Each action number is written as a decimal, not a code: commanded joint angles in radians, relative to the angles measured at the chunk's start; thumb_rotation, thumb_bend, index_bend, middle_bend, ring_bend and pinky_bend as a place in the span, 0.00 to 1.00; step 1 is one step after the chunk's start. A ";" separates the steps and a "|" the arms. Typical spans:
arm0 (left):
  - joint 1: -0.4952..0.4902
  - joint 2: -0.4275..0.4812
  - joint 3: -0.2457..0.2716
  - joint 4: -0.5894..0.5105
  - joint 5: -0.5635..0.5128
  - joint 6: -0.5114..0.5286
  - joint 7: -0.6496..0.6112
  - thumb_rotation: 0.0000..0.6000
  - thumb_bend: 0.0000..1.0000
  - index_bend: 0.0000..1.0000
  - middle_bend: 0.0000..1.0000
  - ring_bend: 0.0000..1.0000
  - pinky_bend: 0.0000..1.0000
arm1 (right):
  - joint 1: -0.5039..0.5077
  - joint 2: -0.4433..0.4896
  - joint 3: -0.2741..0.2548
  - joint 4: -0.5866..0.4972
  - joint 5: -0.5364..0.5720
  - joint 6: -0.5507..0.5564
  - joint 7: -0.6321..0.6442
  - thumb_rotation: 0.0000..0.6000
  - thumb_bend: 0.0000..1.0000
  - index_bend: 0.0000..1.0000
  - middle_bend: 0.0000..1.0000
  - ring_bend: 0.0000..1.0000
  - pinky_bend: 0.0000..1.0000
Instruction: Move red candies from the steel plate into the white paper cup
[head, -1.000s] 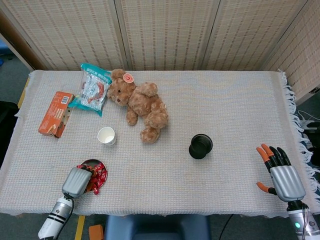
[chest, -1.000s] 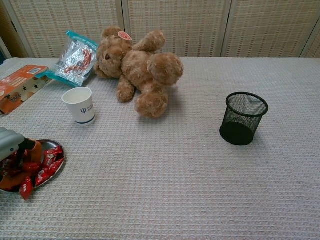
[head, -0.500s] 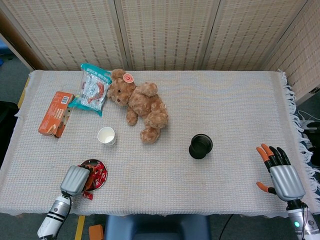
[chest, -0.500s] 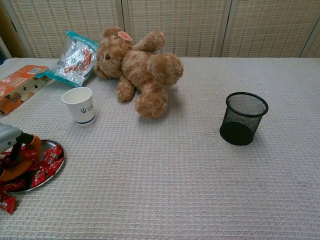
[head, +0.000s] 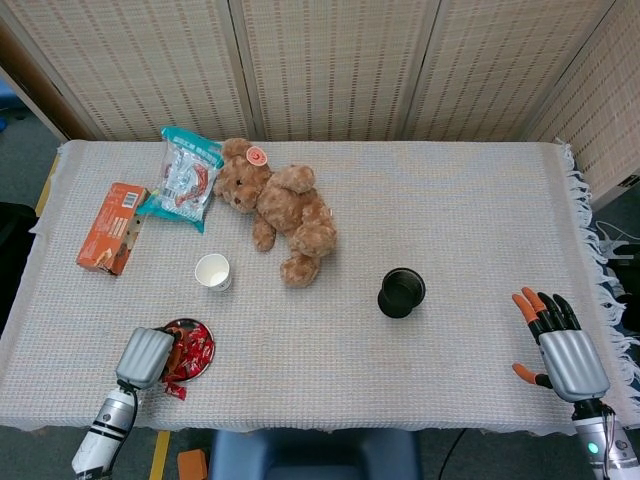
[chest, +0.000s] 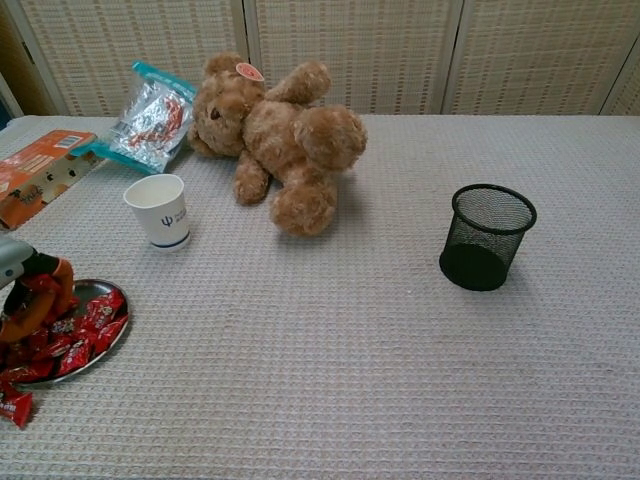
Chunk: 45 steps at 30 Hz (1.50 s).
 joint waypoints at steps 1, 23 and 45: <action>-0.001 0.004 -0.005 0.000 0.007 0.011 -0.003 1.00 0.69 0.69 0.69 0.63 0.97 | 0.000 0.000 0.000 0.000 -0.001 0.001 0.001 1.00 0.01 0.00 0.00 0.00 0.00; -0.203 0.058 -0.199 -0.001 0.003 -0.054 -0.021 1.00 0.69 0.70 0.68 0.63 0.96 | 0.005 -0.006 0.010 0.006 0.027 -0.012 -0.012 1.00 0.01 0.00 0.00 0.00 0.00; -0.357 -0.138 -0.212 0.309 -0.031 -0.123 -0.085 1.00 0.67 0.67 0.66 0.61 0.93 | 0.005 -0.002 0.015 0.003 0.042 -0.014 -0.013 1.00 0.01 0.00 0.00 0.00 0.00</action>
